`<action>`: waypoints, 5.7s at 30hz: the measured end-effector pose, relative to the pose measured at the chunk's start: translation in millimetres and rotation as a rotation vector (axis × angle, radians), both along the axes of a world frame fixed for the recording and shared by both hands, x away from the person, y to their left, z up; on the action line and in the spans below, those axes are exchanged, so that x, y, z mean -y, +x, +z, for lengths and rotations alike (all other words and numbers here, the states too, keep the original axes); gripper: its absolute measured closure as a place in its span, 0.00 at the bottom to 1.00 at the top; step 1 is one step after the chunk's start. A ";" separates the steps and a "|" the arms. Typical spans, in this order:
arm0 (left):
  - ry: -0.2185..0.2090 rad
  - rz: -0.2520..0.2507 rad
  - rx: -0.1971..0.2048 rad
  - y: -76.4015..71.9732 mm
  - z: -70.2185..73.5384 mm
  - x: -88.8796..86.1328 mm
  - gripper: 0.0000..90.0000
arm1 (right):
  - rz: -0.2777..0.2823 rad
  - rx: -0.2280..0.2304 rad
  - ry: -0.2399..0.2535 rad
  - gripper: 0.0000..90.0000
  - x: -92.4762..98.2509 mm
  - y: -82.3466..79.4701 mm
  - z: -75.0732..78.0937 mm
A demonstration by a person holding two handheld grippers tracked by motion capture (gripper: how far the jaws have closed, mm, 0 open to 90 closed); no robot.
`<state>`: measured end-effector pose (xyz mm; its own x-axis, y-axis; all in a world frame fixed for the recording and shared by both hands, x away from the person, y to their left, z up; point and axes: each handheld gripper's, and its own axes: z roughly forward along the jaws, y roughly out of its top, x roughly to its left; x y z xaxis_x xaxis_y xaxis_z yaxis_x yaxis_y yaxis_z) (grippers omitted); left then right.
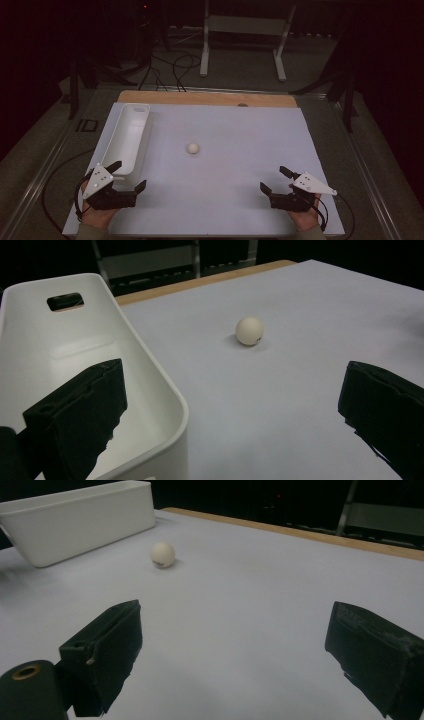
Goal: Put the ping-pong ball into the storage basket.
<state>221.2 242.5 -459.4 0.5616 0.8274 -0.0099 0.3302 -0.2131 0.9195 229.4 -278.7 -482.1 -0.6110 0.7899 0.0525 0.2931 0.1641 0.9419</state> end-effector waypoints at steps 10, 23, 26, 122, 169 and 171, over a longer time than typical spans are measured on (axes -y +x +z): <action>-0.022 -0.011 -0.003 6.6 12.1 3.4 0.00 | -0.015 -0.001 -0.005 0.09 0.2 0.9 0.2; -0.023 -0.036 -0.027 17.7 23.6 9.9 0.00 | -0.030 -0.002 -0.020 0.09 -0.5 3.4 0.0; -0.017 -0.042 -0.027 20.5 27.0 13.3 0.00 | -0.027 -0.003 -0.024 0.09 0.3 3.8 -0.2; 0.175 -0.135 -0.155 120.0 56.8 102.9 0.00 | -0.033 -0.005 -0.039 0.09 0.6 7.0 -1.6; 0.227 -0.140 -0.230 155.5 38.4 138.1 0.00 | -0.013 -0.018 -0.030 0.09 0.5 7.4 -2.3; 0.227 -0.142 -0.237 157.5 36.2 138.8 0.00 | -0.010 -0.021 -0.032 0.09 0.3 7.4 -2.3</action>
